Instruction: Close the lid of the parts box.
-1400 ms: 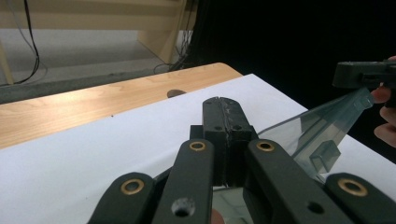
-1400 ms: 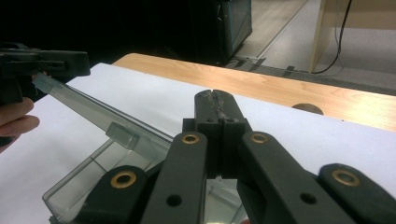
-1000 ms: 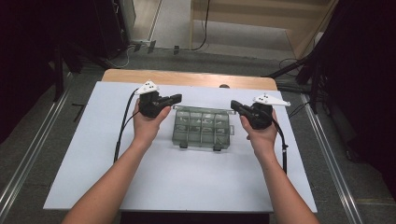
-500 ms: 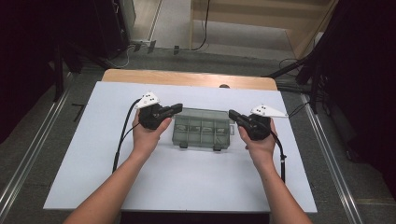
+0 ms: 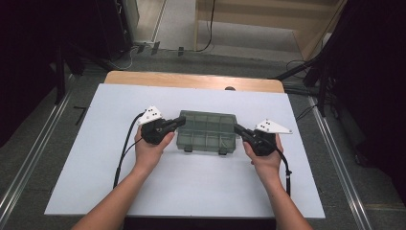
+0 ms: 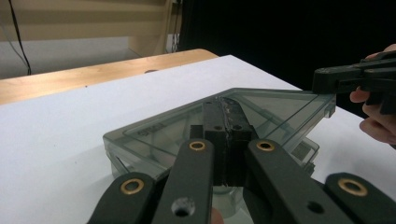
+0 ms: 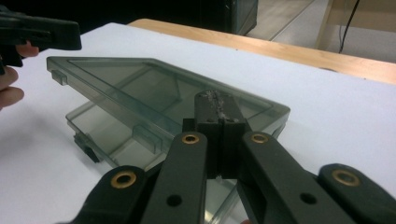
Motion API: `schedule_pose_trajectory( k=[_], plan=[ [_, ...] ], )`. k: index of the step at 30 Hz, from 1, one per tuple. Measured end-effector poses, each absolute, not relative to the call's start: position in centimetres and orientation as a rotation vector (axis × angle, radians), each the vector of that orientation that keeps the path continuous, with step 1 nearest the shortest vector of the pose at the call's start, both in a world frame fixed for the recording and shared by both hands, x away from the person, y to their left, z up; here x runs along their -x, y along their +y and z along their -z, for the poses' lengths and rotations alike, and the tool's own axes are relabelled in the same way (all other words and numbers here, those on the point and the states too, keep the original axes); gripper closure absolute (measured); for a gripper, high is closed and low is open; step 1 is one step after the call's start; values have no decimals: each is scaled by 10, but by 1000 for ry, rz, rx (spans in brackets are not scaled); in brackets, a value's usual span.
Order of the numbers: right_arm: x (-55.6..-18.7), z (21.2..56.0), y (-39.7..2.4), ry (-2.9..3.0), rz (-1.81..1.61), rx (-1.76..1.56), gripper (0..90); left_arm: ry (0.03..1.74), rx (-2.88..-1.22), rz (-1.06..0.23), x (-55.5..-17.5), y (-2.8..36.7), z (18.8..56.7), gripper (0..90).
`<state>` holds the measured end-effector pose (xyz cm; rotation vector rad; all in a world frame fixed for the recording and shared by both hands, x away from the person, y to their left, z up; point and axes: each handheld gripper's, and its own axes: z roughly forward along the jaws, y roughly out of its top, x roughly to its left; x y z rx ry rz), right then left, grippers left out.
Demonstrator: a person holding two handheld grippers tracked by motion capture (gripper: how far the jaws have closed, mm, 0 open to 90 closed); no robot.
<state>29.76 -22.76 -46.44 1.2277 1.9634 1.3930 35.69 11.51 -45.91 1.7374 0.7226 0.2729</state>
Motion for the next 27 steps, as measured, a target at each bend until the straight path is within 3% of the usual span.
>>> schedule_pose_trajectory(
  k=[27],
  plan=[
    [-278,498,-218,1997,-1327,-1227,900,739,-1814,-291,-336,117,494,900]
  ],
)
